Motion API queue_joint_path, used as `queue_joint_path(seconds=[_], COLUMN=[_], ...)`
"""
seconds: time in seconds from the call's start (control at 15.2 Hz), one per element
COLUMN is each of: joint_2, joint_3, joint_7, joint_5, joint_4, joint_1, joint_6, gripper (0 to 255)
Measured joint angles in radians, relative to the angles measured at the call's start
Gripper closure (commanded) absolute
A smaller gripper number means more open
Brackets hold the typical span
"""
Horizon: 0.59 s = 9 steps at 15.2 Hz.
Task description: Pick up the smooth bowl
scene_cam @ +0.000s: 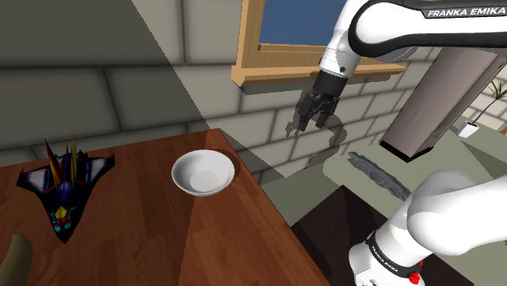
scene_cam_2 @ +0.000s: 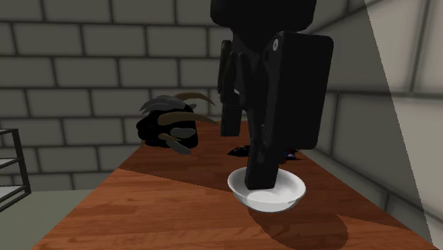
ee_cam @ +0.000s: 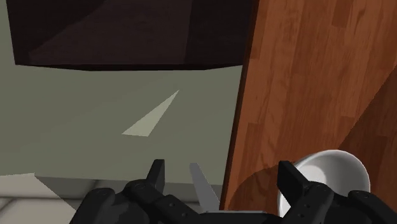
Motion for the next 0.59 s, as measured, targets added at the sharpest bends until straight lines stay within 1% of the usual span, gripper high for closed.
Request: queue_joint_path(seconds=[0.26, 0.59], joint_2=[0.090, 0.237], joint_3=[0.006, 0.008], joint_7=[-0.027, -0.088], joint_5=[0.079, 0.188], joint_4=[-0.034, -0.032], joint_1=[0.035, 0.084], joint_6=[0.142, 0.310], gripper=[0, 0])
